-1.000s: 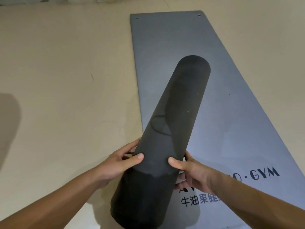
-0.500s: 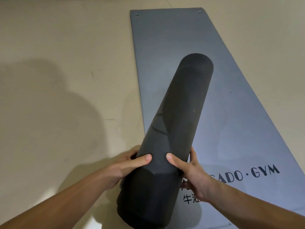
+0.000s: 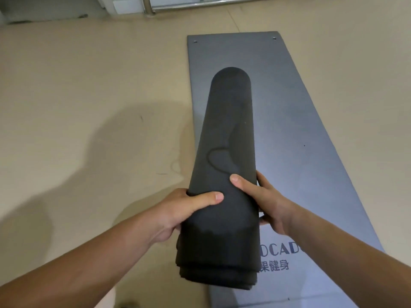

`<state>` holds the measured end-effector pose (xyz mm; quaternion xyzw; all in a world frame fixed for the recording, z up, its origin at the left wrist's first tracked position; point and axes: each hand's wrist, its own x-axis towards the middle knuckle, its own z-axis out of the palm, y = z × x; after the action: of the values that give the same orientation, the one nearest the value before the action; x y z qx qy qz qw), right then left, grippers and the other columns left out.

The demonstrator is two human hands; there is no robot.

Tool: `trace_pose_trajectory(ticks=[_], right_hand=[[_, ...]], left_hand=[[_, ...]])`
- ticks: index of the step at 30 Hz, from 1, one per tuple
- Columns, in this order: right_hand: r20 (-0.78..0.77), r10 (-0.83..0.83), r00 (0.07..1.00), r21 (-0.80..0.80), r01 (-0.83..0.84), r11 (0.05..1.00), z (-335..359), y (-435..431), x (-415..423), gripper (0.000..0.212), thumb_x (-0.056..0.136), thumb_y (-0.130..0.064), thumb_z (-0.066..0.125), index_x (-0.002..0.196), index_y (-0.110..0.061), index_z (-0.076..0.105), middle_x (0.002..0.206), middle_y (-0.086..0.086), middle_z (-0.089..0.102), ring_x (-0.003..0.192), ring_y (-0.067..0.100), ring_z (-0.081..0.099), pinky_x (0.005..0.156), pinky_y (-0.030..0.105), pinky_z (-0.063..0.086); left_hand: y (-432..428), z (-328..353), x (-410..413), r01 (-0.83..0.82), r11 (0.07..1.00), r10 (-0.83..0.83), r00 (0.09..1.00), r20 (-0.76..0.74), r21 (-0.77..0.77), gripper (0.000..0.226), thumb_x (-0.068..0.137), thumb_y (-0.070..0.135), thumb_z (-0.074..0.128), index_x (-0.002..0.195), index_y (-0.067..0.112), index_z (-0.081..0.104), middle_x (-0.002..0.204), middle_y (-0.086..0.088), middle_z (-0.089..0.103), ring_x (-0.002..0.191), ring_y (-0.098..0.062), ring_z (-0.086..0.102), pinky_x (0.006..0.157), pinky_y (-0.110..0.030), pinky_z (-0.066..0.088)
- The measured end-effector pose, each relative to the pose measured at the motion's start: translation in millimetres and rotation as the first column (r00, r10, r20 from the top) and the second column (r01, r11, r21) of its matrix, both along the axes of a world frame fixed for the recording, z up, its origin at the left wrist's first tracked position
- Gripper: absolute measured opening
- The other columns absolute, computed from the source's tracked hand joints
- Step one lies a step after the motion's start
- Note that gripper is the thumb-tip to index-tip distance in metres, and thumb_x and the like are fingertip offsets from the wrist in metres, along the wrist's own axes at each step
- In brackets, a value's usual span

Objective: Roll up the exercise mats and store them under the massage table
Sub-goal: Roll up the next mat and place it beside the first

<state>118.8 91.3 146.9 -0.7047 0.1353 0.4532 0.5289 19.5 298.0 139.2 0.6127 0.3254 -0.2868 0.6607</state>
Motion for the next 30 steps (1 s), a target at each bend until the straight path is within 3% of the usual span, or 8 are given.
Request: trace_pose_trajectory(ticks=[3, 11, 17, 21, 24, 30], right_hand=[[-0.05, 0.038, 0.998, -0.026, -0.04, 0.999, 82.8, 16.0, -4.1, 0.088, 0.063, -0.072, 0.085, 0.139, -0.053, 0.046, 0.122, -0.015, 0.066, 0.107, 0.018, 0.066, 0.077, 0.045, 0.057], [-0.122, 0.256, 0.959, -0.042, -0.263, 0.964, 343.4, 49.9, -19.0, 0.104, 0.056, -0.081, 0.087, 0.145, -0.055, 0.039, 0.135, -0.011, 0.063, 0.119, 0.025, 0.065, 0.101, 0.059, 0.055], [-0.146, 0.383, 0.912, -0.056, -0.394, 0.917, 503.7, 109.3, -21.6, 0.12, 0.054, -0.083, 0.087, 0.155, -0.048, 0.032, 0.144, -0.007, 0.055, 0.121, 0.027, 0.058, 0.095, 0.056, 0.048], [-0.137, 0.486, 0.863, -0.087, -0.499, 0.862, 565.6, 187.5, -13.8, 0.112, 0.06, -0.084, 0.079, 0.155, -0.043, 0.034, 0.132, -0.008, 0.057, 0.113, 0.023, 0.059, 0.091, 0.053, 0.049], [-0.125, 0.563, 0.817, -0.112, -0.575, 0.81, 590.6, 262.0, -4.2, 0.111, 0.064, -0.085, 0.076, 0.156, -0.04, 0.035, 0.134, -0.007, 0.057, 0.114, 0.024, 0.057, 0.091, 0.051, 0.048], [-0.12, 0.664, 0.738, -0.153, -0.675, 0.722, 614.2, 411.3, 25.8, 0.116, 0.06, -0.09, 0.076, 0.155, -0.036, 0.04, 0.14, -0.005, 0.059, 0.12, 0.027, 0.06, 0.099, 0.052, 0.051]], left_hand=[[6.6, 85.8, -13.4, -0.073, 0.997, 0.073, 0.995, -0.07, 0.005, 0.104, 0.046, 0.073, 0.095, 0.132, 0.023, 0.07, 0.12, 0.003, 0.082, 0.115, -0.025, 0.074, 0.11, -0.049, 0.056], [24.5, 343.5, -69.0, -0.254, 0.966, 0.24, 0.951, -0.194, -0.05, 0.104, 0.048, 0.078, 0.095, 0.131, 0.021, 0.073, 0.118, 0.004, 0.083, 0.119, -0.023, 0.075, 0.113, -0.049, 0.053], [54.1, 504.6, -95.3, -0.39, 0.916, 0.361, 0.905, -0.225, -0.097, 0.096, 0.057, 0.078, 0.092, 0.13, 0.019, 0.076, 0.12, 0.002, 0.083, 0.119, -0.022, 0.076, 0.114, -0.046, 0.053], [114.2, 564.1, -99.5, -0.507, 0.854, 0.469, 0.847, -0.249, -0.117, 0.095, 0.055, 0.076, 0.095, 0.128, 0.019, 0.077, 0.118, -0.003, 0.083, 0.117, -0.025, 0.077, 0.112, -0.046, 0.056], [175.5, 585.6, -96.7, -0.579, 0.806, 0.538, 0.804, -0.255, -0.125, 0.098, 0.052, 0.077, 0.096, 0.128, 0.018, 0.076, 0.116, -0.004, 0.083, 0.115, -0.027, 0.077, 0.105, -0.046, 0.06], [298.2, 598.0, -79.1, -0.682, 0.719, 0.636, 0.724, -0.267, -0.136, 0.11, 0.044, 0.083, 0.095, 0.131, 0.021, 0.072, 0.123, -0.006, 0.081, 0.119, -0.031, 0.074, 0.109, -0.054, 0.057]])
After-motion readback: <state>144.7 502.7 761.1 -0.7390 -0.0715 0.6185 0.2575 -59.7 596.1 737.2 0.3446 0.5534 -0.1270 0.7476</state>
